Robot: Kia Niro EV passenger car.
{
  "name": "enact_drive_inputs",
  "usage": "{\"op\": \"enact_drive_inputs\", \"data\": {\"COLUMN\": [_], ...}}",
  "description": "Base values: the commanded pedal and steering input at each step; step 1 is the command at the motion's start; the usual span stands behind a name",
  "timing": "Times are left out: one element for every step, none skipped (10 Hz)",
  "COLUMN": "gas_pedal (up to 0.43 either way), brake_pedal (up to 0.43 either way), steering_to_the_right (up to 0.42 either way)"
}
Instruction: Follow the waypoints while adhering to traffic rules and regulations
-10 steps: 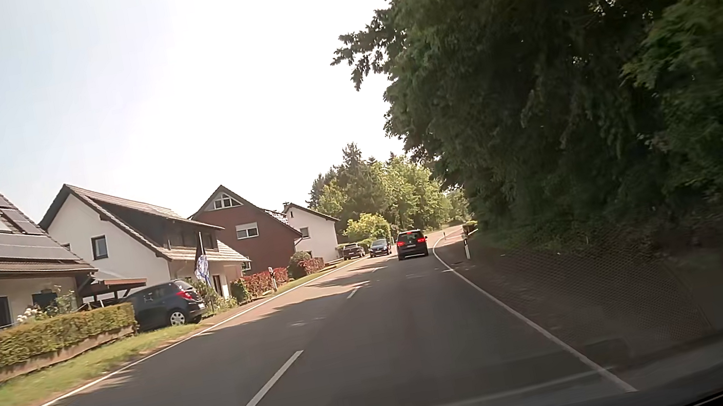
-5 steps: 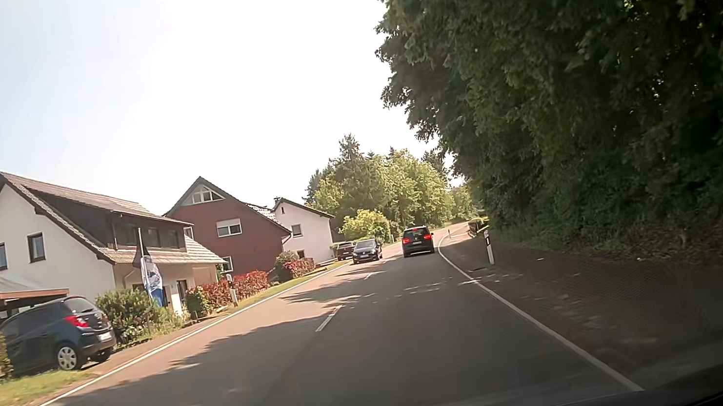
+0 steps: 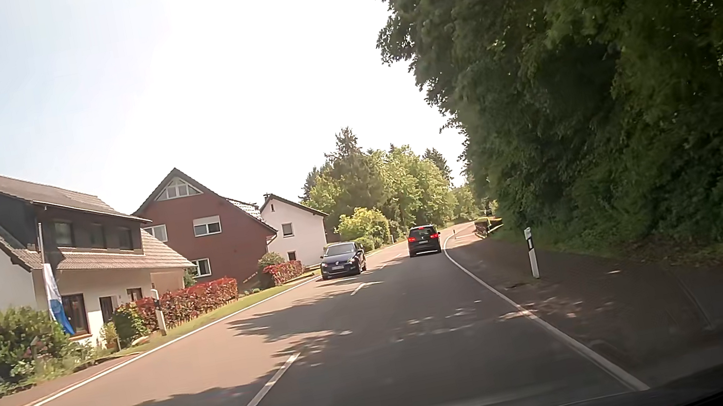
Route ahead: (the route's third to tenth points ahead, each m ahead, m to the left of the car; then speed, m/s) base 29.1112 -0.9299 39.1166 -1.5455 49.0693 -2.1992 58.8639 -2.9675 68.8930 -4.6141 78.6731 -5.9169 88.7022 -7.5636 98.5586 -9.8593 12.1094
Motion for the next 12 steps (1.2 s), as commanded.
{"op": "enact_drive_inputs", "data": {"gas_pedal": [0.15, 0.15, 0.15, 0.15, 0.15, 0.15, 0.138, 0.13, 0.098, 0.098, 0.098, 0.098], "brake_pedal": [0.0, 0.0, 0.0, 0.0, 0.0, 0.0, 0.0, 0.0, 0.0, 0.0, 0.0, 0.0], "steering_to_the_right": [0.005, 0.005, 0.005, 0.005, 0.005, 0.005, 0.006, 0.006, 0.007, 0.007, 0.007, 0.007]}}
